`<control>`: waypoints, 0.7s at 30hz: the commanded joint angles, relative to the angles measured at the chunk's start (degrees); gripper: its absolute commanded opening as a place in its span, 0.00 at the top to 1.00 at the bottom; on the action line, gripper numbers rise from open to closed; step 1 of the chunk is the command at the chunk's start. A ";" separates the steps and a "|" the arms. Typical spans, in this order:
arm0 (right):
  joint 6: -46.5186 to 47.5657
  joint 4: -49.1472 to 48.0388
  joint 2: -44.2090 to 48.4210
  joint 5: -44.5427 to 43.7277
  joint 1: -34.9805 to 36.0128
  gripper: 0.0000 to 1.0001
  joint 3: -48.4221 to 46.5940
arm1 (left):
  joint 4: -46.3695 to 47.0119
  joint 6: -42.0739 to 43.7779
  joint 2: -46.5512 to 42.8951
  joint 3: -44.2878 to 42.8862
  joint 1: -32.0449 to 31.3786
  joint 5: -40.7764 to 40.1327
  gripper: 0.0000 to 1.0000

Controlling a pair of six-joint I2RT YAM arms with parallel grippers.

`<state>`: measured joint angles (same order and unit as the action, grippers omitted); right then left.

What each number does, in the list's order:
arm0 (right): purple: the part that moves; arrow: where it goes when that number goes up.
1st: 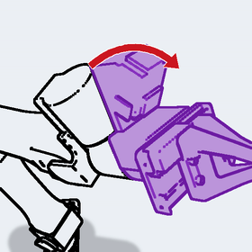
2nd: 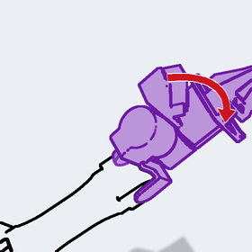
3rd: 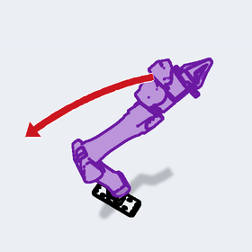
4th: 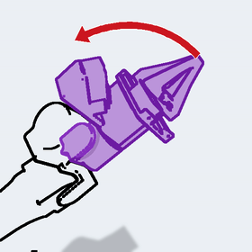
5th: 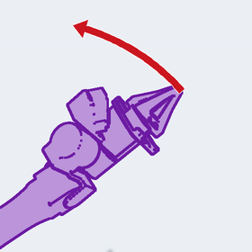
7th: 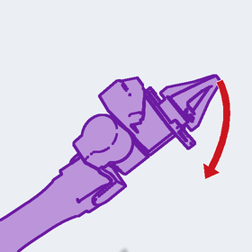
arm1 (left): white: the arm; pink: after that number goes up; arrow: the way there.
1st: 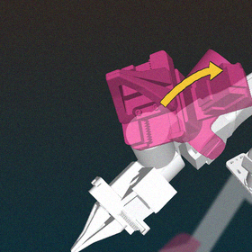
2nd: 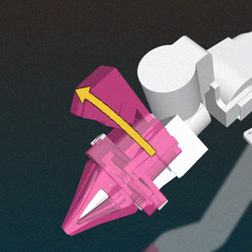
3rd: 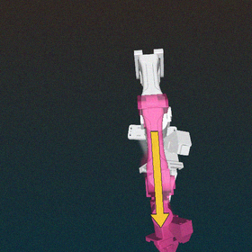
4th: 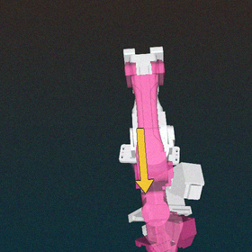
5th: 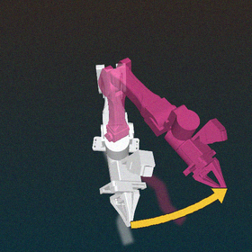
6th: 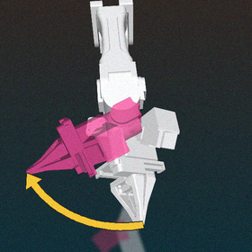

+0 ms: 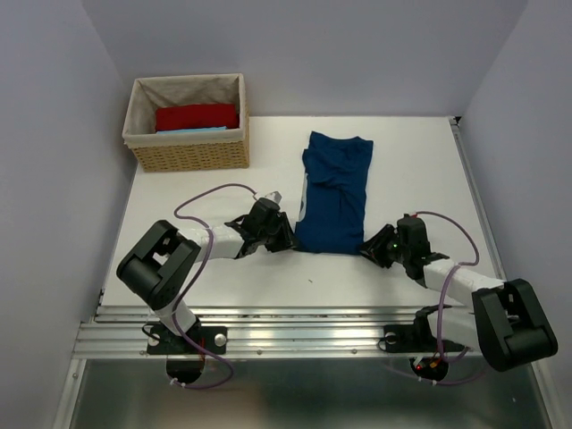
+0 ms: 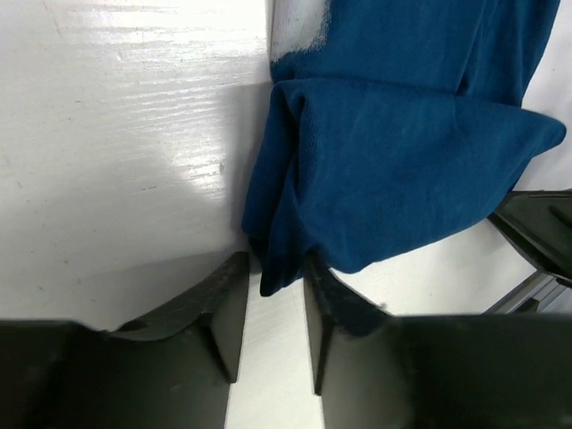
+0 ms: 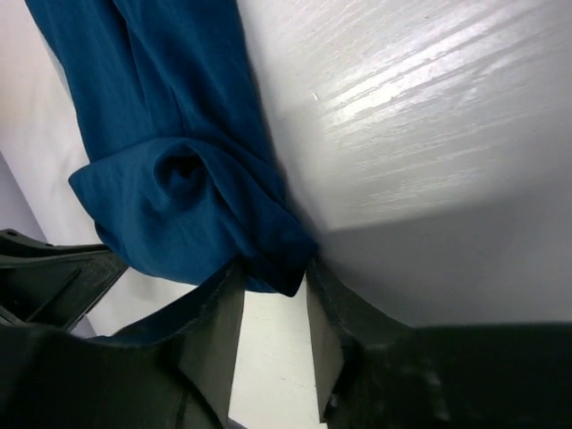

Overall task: Roll the t-shirts
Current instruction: Roll the T-shirt to the center of the board.

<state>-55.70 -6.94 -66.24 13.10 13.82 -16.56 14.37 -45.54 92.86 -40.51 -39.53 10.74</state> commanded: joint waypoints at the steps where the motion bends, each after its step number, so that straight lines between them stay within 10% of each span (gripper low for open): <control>1: -1.42 -3.87 -1.35 1.75 -0.38 0.69 -0.67 | 1.80 -0.51 0.48 -0.09 0.24 0.60 0.68; 6: -1.69 -0.37 1.80 -0.27 -0.38 0.99 -0.67 | 1.28 -0.78 0.04 -1.14 0.24 1.56 1.00; 21: -2.21 10.10 10.51 -1.24 -0.38 0.99 0.38 | -4.08 -3.42 -5.84 -0.97 0.24 4.46 1.00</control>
<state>-57.08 0.84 -57.34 12.47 13.82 -16.49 12.58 -48.29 90.48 -40.53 -39.35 14.22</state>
